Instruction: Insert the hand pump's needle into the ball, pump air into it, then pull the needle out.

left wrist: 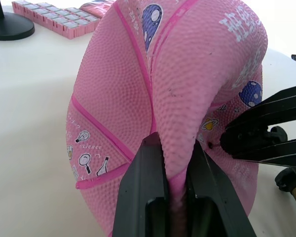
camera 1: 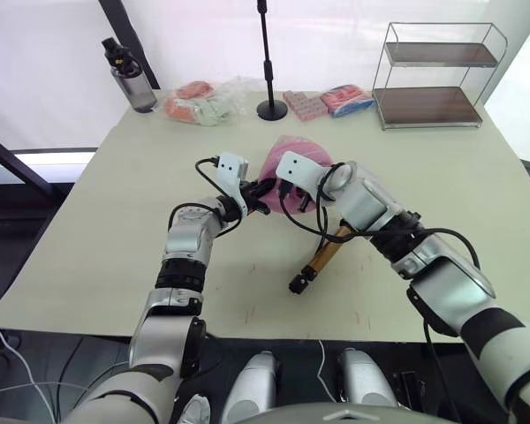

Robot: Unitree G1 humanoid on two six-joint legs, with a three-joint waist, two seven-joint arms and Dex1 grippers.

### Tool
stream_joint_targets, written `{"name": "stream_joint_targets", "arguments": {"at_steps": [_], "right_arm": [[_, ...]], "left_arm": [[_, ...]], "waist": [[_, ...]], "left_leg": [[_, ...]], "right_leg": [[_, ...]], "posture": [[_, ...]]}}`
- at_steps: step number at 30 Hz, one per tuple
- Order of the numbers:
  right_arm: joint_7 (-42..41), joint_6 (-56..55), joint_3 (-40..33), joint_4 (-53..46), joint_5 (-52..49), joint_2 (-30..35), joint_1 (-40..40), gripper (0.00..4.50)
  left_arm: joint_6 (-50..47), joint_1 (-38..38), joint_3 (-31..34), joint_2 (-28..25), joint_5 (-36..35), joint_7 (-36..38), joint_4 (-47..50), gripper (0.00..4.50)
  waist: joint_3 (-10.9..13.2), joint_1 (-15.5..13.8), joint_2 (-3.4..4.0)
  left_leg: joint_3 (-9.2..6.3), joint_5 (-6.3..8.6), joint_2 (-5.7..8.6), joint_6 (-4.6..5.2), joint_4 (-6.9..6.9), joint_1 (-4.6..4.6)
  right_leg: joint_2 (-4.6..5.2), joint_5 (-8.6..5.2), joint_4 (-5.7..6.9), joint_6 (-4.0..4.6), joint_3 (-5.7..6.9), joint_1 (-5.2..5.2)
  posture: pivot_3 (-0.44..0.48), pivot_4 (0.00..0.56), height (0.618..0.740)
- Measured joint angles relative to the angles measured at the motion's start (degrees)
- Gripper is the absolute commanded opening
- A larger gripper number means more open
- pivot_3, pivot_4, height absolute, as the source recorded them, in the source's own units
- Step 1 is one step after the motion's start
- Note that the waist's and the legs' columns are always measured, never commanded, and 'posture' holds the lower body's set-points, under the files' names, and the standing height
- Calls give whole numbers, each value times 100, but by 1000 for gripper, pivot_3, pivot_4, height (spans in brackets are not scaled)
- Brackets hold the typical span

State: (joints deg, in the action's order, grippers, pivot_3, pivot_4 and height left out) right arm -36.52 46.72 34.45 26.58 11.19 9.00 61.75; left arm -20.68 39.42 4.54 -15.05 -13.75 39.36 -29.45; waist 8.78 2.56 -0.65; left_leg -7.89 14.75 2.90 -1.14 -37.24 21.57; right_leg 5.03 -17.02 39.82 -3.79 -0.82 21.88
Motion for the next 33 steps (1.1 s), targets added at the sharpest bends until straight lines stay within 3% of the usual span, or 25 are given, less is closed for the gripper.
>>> {"name": "stream_joint_targets", "arguments": {"at_steps": [13,33], "right_arm": [[-179,-836,-250,1355,360,-422,287,351],[-66,-1570,-395,2348,581,-595,461,351]], "left_arm": [[-236,-37,108,-31,1,-106,38,0],[-271,-8,164,-37,0,-110,-68,0]], "waist": [[-30,97,-20],[-64,123,-21]], "left_leg": [[-1,2,4,0,23,-84],[-4,2,7,0,23,-88]], "right_leg": [[-8,-1,2,-1,-26,-52],[-8,-1,1,-2,-30,-55]], "posture": [[0,150,740],[0,150,740]]}}
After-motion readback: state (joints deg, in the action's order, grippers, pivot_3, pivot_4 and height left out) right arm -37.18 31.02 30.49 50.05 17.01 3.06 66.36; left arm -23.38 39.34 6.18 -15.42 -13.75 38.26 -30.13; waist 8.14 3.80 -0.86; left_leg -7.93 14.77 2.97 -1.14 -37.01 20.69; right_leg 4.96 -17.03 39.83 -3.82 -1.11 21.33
